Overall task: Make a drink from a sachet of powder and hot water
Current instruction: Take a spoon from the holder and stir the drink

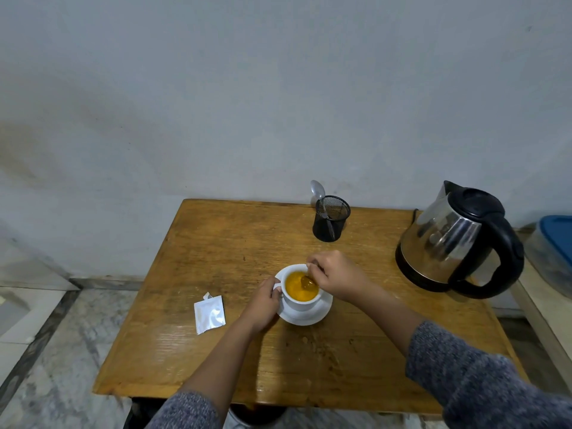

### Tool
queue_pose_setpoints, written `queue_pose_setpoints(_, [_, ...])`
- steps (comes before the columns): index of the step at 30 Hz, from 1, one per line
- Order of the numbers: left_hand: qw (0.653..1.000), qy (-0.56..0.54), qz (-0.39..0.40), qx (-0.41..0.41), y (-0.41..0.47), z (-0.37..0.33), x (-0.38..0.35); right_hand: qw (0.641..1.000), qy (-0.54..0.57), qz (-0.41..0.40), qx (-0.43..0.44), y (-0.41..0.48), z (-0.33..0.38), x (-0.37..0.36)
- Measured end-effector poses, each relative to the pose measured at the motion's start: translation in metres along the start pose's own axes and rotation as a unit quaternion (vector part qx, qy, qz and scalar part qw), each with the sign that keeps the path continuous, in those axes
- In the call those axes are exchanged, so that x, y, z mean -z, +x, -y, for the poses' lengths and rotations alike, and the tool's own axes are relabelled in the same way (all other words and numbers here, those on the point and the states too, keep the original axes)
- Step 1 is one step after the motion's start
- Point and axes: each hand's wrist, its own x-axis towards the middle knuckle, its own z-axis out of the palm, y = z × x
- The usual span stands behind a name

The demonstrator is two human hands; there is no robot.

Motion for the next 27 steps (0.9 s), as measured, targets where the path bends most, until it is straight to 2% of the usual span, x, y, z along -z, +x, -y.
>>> queue_pose_setpoints(7, [1.0, 0.006, -0.003, -0.005, -0.001, -0.003, 0.0, 0.998, 0.01, 0.046, 0.044, -0.007, 0.008, -0.003])
queue_pose_setpoints(20, [1.0, 0.004, 0.005, 0.003, -0.001, -0.005, 0.0, 1.0, 0.0, 0.007, 0.016, -0.004, -0.004, -0.002])
queue_pose_setpoints(27, [1.0, 0.011, 0.003, 0.014, 0.0, -0.005, 0.0, 0.997, 0.022, 0.019, 0.068, -0.017, -0.002, 0.01])
